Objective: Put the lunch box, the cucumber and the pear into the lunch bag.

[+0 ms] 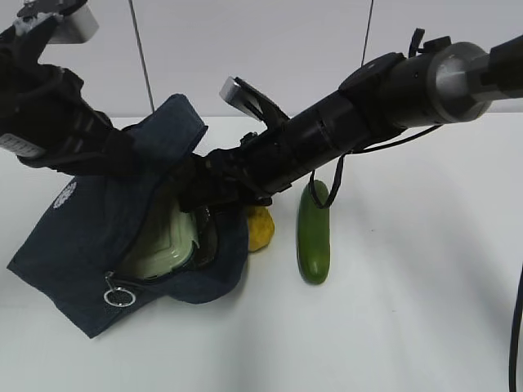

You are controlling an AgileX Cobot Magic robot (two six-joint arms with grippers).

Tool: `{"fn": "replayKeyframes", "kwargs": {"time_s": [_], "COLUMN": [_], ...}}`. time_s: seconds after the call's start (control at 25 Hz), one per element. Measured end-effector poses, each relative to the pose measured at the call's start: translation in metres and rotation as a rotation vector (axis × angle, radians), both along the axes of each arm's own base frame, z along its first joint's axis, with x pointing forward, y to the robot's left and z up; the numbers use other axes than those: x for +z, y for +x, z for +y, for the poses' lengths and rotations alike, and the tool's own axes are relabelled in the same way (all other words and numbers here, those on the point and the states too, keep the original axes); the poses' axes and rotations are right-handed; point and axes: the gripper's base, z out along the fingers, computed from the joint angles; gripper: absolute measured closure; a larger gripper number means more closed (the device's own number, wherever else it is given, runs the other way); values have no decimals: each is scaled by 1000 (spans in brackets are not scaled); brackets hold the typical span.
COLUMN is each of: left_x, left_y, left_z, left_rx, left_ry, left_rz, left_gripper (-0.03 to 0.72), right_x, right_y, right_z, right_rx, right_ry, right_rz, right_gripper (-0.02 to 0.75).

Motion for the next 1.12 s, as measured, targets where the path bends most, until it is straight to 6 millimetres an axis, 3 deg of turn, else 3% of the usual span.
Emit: {"fn": "replayKeyframes", "kwargs": {"time_s": [0.32, 0.84, 1.12], "left_x": [-5, -7, -7], "left_y": [0, 4, 5], "left_z": [12, 25, 28], "left_rx": [55, 170, 182], "left_ry": [128, 240, 264], "left_rz": [21, 14, 3], "left_gripper": [687, 687, 687], "right_x": [5, 71, 86], "right_y": [4, 28, 27], "right_z": [-1, -14, -33], "right_rx": [30, 81, 43], "right_ry": [-58, -375, -592], "right_rz": [-41, -184, -181], "right_gripper": [261, 262, 314]}}
